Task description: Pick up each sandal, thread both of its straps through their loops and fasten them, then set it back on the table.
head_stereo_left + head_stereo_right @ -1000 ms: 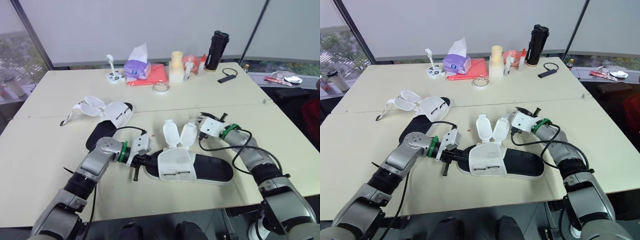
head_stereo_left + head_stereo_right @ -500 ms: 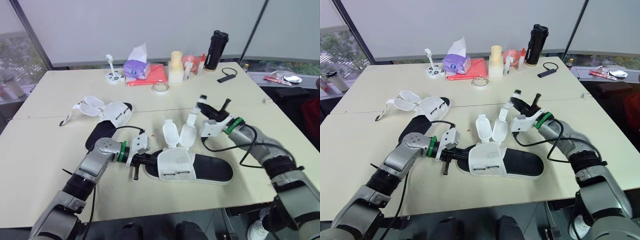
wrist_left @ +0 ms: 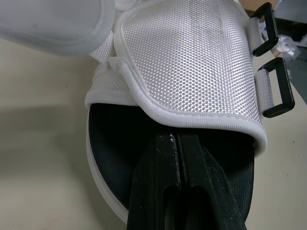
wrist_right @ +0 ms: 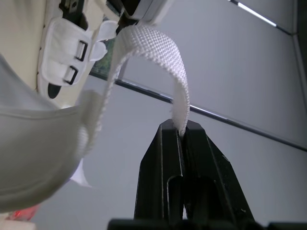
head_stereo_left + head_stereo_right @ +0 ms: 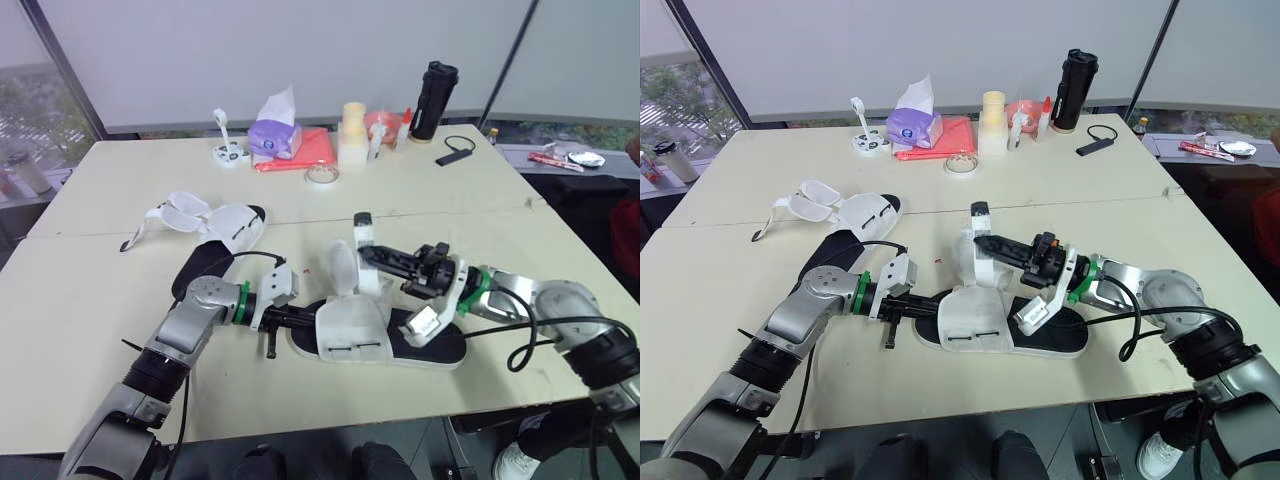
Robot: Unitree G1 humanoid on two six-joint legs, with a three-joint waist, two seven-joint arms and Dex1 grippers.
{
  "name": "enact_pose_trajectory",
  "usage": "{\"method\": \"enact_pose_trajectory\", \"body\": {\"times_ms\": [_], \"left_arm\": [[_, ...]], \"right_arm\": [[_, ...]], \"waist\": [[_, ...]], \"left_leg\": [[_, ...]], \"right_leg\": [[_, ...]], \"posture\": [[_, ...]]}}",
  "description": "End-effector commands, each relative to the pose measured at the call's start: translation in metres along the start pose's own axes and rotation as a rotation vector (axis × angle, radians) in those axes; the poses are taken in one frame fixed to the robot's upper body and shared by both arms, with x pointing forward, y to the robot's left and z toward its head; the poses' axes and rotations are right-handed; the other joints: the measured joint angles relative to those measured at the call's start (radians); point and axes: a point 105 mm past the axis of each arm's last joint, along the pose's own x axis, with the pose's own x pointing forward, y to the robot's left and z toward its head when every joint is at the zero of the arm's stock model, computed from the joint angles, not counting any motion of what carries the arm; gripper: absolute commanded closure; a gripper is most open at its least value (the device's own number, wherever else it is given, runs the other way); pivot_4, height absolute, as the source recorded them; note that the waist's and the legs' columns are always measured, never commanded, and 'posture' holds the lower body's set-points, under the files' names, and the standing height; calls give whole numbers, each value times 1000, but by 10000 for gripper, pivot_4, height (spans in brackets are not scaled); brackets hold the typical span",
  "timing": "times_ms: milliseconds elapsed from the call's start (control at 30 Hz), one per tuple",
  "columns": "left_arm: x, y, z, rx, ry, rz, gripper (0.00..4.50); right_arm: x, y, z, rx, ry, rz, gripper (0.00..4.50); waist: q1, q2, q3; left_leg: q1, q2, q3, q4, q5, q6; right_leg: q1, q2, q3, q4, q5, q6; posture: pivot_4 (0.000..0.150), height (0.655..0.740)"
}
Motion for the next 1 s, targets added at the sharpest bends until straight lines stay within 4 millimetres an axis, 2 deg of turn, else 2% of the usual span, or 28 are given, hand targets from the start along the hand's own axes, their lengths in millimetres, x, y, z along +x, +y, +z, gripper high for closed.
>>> {"method": "enact_pose_trajectory", "body": {"times_ms": [33, 67, 133, 267, 333, 500, 600, 733, 767, 800, 867, 933, 1000], "left_arm": [[-1, 0, 4, 1, -19, 1, 45000], [0, 0, 4, 1, -20, -1, 45000], [0, 1, 5, 0, -21, -2, 45000], [0, 4, 5, -3, -27, 3, 45000], [-1, 5, 6, -8, -33, 10, 45000], [-4, 7, 5, -23, -39, 23, 45000], [-4, 8, 4, -24, -37, 24, 45000], [-3, 9, 4, -24, -40, 25, 45000], [-3, 9, 4, -25, -41, 26, 45000], [-3, 9, 4, -24, -41, 26, 45000], [-3, 10, 5, -23, -42, 23, 45000], [-2, 9, 5, -20, -41, 21, 45000], [-1, 10, 5, -18, -42, 22, 45000]], "right_arm": [[2, -18, 8, -4, -20, -66, 44625], [2, -17, 10, 6, -13, -62, 39218], [2, -14, 13, 21, -2, -56, 32082], [-2, -15, 33, 45, -45, -61, 12206], [-6, -18, 43, 54, -58, -66, 577], [-20, -24, 63, 112, -72, -48, 165], [-26, -25, 55, 125, -14, -30, 165], [-33, -34, 1, 181, 229, -58, 165], [-34, -39, -20, 235, 337, -92, 165], [-33, -44, -41, 327, 434, -141, 165], [-26, -44, -69, 691, 540, -175, 165], [-14, -33, -75, 1127, 535, -108, 165], [-3, -34, -68, 1550, 460, -44, 165]], "waist": [[-1, 0, 0], [-1, 0, 0], [-1, 0, 0], [1, 0, 0], [1, 0, 0], [0, 0, 0], [-1, 0, 0], [-2, 0, 0], [-2, -1, 0], [-2, -1, 0], [-5, -1, 0], [-3, -1, 0], [3, -1, 0]], "left_leg": [[0, 0, 0, 0, 0, 0], [0, 0, 0, 0, 0, 0], [0, 0, 0, 0, 0, 0], [0, 0, 0, 0, 0, 0], [0, 0, 0, 0, 0, 0], [0, 0, 0, 0, 0, 0], [0, 0, 0, 0, 0, 0], [1, 0, 0, 1, 0, 0], [1, 0, 0, 1, 0, 0], [1, 0, 0, 1, 0, 0], [2, 0, -1, 1, 0, 0], [2, 1, -2, 1, 0, 0], [2, 3, -4, 1, 0, 0]], "right_leg": [[0, 0, 0, 0, 0, 0], [0, 0, 0, 0, 0, 0], [0, 0, 0, 0, 0, 0], [0, 0, 0, 0, 0, 0], [0, 0, 0, 0, 0, 0], [1, 0, 0, 0, 0, 0], [1, 0, 0, 0, 0, 0], [1, 0, 1, 0, 0, 0], [1, 0, 1, 0, 0, 0], [2, 1, 1, 0, 0, 0], [2, 1, 1, 0, 0, 0], [3, 2, 0, 0, 0, 0], [5, 5, 1, -1, 0, 0]], "posture": [[1500, 7394], [1500, 7394], [1500, 7394], [1500, 7394], [1500, 7394], [1500, 7394], [1500, 7394], [1500, 7394], [1500, 7394], [1500, 7394], [1500, 7394], [1500, 7394], [1500, 7394]]}}
